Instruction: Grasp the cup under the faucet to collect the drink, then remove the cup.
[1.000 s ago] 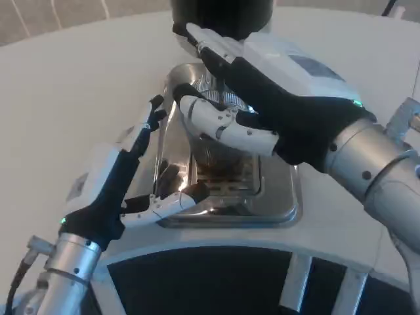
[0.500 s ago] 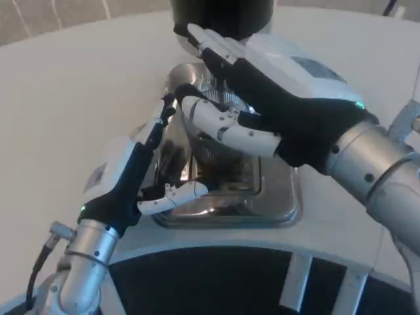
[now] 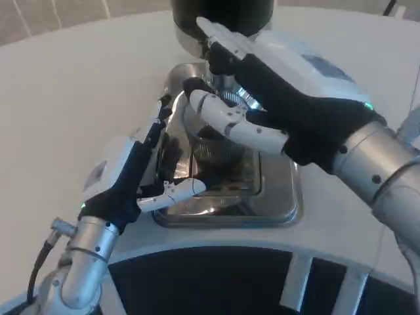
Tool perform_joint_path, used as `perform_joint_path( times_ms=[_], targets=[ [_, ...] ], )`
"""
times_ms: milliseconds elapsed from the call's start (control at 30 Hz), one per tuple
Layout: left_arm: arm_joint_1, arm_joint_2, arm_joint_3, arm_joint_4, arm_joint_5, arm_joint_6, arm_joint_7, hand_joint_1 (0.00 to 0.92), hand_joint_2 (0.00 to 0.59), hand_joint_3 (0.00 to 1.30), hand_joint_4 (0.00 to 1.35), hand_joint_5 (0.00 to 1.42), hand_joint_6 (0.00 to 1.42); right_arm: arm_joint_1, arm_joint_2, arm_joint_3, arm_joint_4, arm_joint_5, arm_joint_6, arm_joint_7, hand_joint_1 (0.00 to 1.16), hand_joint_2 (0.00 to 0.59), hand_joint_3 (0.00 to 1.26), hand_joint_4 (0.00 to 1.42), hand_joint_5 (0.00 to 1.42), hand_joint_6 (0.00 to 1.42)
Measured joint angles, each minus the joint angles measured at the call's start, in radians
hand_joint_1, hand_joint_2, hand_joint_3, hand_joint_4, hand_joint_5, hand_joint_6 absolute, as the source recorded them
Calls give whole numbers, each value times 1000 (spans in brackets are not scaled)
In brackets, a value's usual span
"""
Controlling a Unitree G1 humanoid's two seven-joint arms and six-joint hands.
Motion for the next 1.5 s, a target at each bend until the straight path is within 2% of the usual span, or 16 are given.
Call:
perform_joint_path(
  times_ms=[267,433,600,733,933,1033,1067,1167,1400,1500],
  targets=[
    [-3,0,0,18,-1,-7,0,347,48,0,0,123,79,40,20,-28,-19,-35,-26,-26,1,530,0,0,0,0],
    [-14,0,-1,31,-1,-12,0,346,50,0,0,124,79,70,39,-48,-41,-48,-83,-62,6,529,0,0,0,0],
    [-21,0,-2,43,-1,-22,0,345,50,0,0,131,80,114,62,-93,-42,-57,-134,-118,19,543,0,0,0,0],
    [-26,0,-5,49,-1,-24,0,345,51,0,0,135,85,140,68,-121,-54,-76,-152,-123,24,543,0,0,0,0],
    [-36,0,-7,53,-1,-26,0,345,51,0,0,137,93,237,35,-191,-126,-107,-152,-94,29,544,0,0,0,0],
    [-39,0,-8,54,-1,-29,0,345,51,0,0,136,95,305,15,-242,-176,-124,-151,-64,31,544,0,0,0,0],
    [-41,-1,-8,55,-1,-30,0,345,51,0,0,136,95,338,4,-272,-197,-132,-146,-48,32,544,0,0,0,0],
    [-43,-1,-9,55,-1,-31,0,345,51,0,0,136,97,385,-3,-312,-230,-151,-141,-26,34,544,0,0,0,0],
    [-52,-8,-16,56,-1,-31,0,346,52,0,0,137,105,496,3,-373,-289,-197,-142,20,37,544,0,0,0,0],
    [-66,-13,-20,59,-1,-30,0,348,54,0,0,141,108,568,39,-401,-289,-212,-163,37,42,542,0,0,0,0]
  ],
)
